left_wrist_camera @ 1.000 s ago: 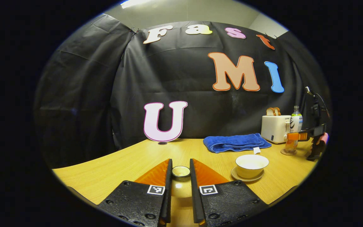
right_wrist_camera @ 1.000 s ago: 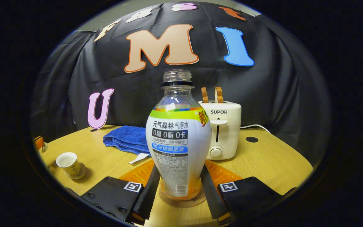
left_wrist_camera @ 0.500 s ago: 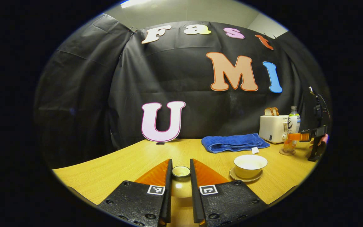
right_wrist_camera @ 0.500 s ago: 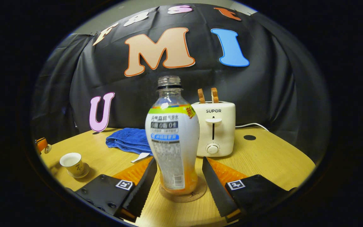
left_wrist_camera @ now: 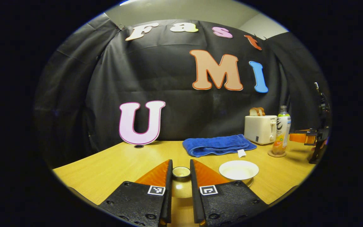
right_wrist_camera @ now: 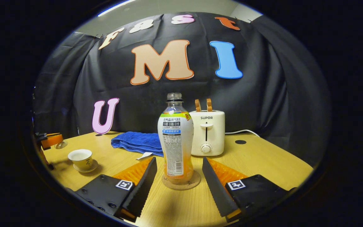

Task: Open the teacup lid with one hand, grasp the water bottle and pour water into the teacup with the other hand; after pouring, place the water bottle on the coaster and then close the teacup lid.

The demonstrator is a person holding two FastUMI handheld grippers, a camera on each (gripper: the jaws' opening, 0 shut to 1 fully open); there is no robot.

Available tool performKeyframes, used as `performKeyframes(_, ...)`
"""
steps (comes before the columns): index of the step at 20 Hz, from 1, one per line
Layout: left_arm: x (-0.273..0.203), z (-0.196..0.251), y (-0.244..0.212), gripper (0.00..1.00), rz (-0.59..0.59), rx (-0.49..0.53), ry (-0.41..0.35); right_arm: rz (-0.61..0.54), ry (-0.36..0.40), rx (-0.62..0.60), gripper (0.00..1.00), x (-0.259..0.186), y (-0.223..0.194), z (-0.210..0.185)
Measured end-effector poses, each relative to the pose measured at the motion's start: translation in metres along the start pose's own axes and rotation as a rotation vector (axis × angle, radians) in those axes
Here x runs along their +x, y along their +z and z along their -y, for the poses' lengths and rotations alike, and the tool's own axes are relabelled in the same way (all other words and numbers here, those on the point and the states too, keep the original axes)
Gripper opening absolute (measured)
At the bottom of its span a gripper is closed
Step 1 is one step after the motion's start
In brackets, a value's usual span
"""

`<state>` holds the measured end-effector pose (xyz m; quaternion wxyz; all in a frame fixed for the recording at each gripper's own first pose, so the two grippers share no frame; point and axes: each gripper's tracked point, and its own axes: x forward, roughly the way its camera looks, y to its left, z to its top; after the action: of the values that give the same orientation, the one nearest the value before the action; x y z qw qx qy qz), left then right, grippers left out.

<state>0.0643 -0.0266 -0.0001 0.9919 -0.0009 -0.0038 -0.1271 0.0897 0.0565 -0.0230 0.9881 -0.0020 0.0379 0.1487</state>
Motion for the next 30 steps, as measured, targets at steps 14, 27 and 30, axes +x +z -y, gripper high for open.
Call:
performKeyframes(14,0.032,0.091,0.000,0.23,-0.002,-0.009,-0.372,0.064,-0.023,-0.004,0.94,-0.071,0.016,-0.001)
performKeyframes(27,0.030,0.117,-0.018,0.23,-0.109,0.067,-0.493,0.062,-0.061,-0.003,0.92,-0.081,0.018,0.006)
performKeyframes(30,0.029,0.116,-0.019,0.25,-0.113,0.067,-0.488,0.062,-0.061,-0.003,0.92,-0.081,0.018,0.006)
